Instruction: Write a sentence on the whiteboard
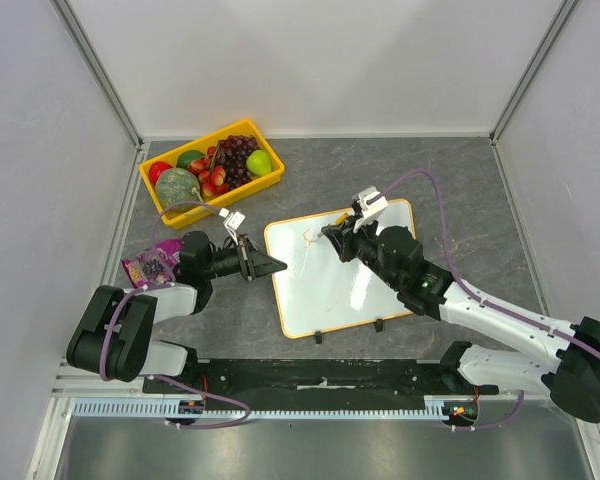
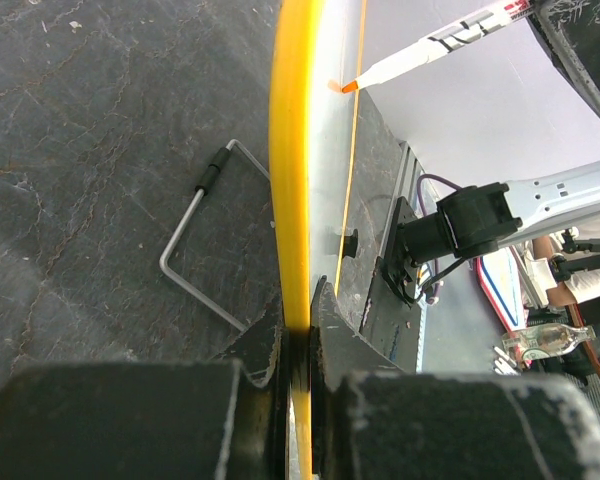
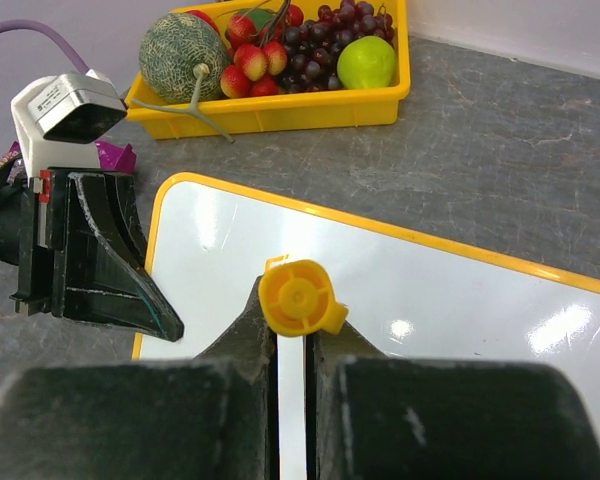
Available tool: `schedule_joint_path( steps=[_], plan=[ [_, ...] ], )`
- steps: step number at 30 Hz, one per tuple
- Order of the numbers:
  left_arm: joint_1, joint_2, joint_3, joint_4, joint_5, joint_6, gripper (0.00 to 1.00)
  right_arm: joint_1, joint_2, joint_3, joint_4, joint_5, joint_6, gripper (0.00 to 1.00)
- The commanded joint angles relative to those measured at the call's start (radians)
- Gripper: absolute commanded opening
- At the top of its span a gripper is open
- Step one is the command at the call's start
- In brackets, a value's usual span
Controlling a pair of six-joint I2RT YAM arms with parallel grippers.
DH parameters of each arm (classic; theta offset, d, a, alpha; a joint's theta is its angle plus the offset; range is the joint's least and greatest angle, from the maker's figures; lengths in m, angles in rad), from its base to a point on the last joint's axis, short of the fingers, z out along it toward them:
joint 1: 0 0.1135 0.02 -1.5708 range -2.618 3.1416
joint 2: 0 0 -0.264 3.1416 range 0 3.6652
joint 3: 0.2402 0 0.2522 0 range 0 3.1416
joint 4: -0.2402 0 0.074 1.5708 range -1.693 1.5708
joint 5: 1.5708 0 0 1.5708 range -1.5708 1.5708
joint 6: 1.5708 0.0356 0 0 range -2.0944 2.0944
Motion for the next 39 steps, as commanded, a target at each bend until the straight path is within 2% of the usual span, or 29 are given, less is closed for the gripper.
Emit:
schedule_joint_path(
  steps=[1, 24, 39],
  plan=[
    [-0.019, 0.026, -0.015, -0.067, -0.003, 0.178, 0.02, -0.006, -0.002, 0.033, 0.050, 0.030, 0.005, 0.00],
    [-0.019, 0.028, -0.015, -0.066, 0.000, 0.178, 0.02, -0.013, 0.021, 0.016, 0.058, 0.075, 0.001, 0.00],
    [-0.019, 0.032, -0.013, -0.066, -0.002, 0.177, 0.02, -0.015, 0.003, -0.045, 0.004, 0.004, 0.005, 0.00]
  ],
)
